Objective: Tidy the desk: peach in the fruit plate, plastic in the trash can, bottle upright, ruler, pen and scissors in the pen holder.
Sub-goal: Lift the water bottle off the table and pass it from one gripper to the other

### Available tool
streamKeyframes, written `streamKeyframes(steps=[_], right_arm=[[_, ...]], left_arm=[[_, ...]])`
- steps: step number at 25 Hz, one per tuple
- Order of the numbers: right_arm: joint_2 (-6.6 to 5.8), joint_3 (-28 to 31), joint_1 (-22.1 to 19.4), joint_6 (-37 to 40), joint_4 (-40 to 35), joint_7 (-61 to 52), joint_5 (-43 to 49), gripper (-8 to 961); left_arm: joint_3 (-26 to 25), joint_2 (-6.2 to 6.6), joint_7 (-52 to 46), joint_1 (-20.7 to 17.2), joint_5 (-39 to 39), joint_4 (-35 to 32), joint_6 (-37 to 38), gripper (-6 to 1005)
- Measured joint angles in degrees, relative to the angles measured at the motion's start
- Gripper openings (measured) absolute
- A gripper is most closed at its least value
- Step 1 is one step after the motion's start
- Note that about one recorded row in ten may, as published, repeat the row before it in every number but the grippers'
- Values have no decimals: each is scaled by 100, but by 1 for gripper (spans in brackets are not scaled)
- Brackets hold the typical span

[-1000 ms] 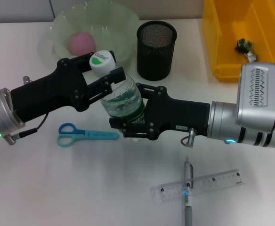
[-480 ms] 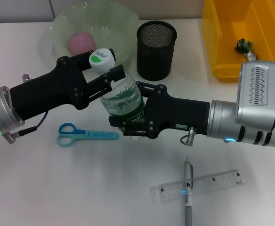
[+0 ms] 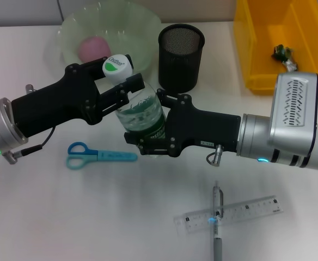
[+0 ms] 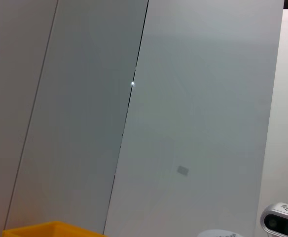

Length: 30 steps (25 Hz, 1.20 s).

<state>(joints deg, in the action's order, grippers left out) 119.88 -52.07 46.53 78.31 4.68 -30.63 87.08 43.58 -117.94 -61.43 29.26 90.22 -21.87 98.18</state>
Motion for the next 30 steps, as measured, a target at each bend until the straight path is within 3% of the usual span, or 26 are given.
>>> streamKeyframes(steps=[30], right_arm=[[-1, 22, 23, -34, -82, -429, 0, 821]], left_arm=[[-25, -1, -107, 0, 8, -15, -69, 449]])
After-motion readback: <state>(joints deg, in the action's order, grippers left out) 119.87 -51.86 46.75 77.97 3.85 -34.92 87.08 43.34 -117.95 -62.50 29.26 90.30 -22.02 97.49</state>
